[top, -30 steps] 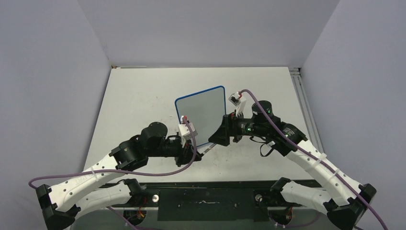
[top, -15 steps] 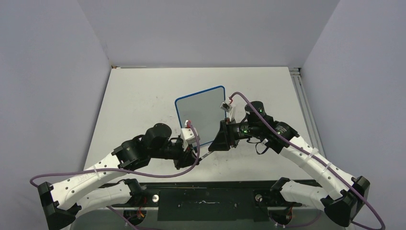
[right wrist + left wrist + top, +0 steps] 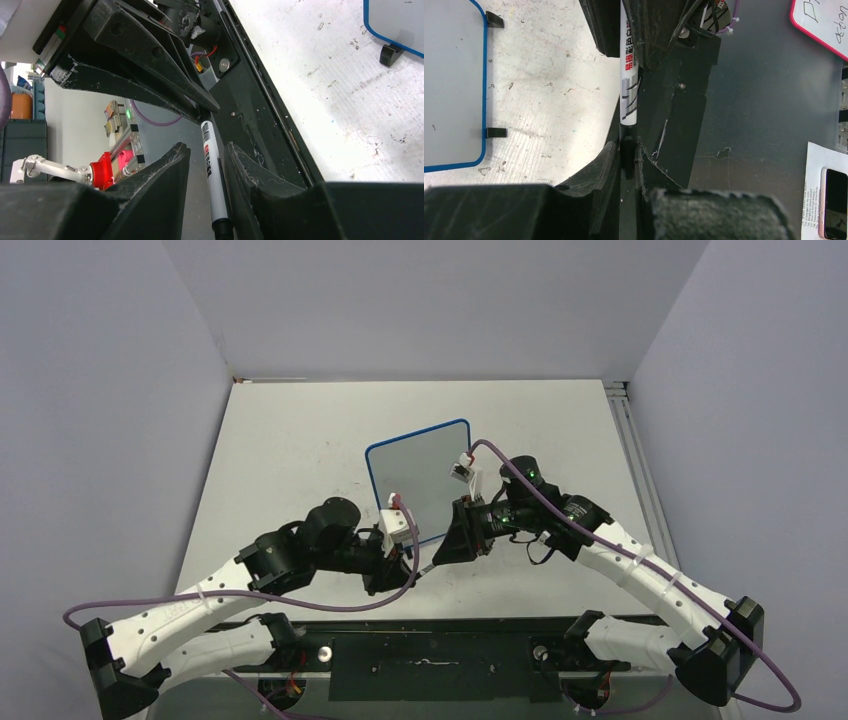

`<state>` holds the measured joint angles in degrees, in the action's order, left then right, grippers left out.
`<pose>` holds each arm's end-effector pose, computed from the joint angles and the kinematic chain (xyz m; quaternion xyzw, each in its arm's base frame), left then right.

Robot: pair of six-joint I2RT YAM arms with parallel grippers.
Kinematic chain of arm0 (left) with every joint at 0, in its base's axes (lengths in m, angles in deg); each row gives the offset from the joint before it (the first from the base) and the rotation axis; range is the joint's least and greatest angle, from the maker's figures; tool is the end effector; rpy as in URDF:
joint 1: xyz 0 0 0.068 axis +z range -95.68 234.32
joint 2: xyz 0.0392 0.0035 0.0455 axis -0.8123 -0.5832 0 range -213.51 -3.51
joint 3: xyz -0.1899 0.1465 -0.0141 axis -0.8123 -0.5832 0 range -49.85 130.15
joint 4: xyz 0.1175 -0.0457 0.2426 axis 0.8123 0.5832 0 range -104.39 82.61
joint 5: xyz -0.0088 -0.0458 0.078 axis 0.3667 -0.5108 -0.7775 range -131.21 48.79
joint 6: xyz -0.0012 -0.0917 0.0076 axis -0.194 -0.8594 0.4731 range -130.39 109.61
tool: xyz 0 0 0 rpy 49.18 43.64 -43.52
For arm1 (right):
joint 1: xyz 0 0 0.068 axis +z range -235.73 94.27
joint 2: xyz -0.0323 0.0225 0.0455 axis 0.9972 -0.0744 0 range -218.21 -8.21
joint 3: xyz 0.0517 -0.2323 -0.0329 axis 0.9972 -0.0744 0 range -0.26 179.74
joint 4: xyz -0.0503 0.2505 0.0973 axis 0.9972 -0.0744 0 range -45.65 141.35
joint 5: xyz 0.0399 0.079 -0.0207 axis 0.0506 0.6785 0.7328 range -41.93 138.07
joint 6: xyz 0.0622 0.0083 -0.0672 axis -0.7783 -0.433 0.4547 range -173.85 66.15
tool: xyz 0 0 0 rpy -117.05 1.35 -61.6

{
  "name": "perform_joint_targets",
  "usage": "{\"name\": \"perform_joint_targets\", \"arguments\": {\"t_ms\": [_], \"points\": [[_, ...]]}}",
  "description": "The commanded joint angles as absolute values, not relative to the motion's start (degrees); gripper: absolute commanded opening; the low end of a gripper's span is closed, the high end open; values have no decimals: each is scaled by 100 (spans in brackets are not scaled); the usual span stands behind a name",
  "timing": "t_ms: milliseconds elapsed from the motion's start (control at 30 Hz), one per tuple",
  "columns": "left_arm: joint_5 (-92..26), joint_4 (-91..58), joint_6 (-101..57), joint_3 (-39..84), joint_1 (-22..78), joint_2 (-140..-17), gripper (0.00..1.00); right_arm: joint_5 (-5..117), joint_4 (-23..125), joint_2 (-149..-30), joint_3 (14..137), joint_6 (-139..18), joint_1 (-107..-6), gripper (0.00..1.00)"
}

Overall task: Write a sentence on the whiteboard
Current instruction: Open the whiteboard marker at the center of the board.

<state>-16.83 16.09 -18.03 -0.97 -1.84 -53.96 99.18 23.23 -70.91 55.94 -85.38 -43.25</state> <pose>0.1160 -0.2343 0.2647 0.4446 0.7376 -0.4070 0.3043 0.1637 0.2370 0.2770 -0.2758 0.7761 0.5574 0.1049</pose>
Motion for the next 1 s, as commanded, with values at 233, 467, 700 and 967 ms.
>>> {"name": "perform_joint_targets", "arguments": {"t_ms": [233,467,700,967], "points": [[-1445,1513,-1733,68,-227,-5466,0,10045,2317,-7105,5576,-8259,-4218,24],[-1514,1489,-1770,60,-240,-5458,0,10053,2280,-7073,5572,-8176,-4199,5],[-1738,975,-2228,4,-30,-5113,69,9355,2627,-6682,5695,-8400,-4245,5],[-1239,178,-2739,-377,315,-4819,74,9738,3239,-6359,5719,-8888,-4593,5]]}}
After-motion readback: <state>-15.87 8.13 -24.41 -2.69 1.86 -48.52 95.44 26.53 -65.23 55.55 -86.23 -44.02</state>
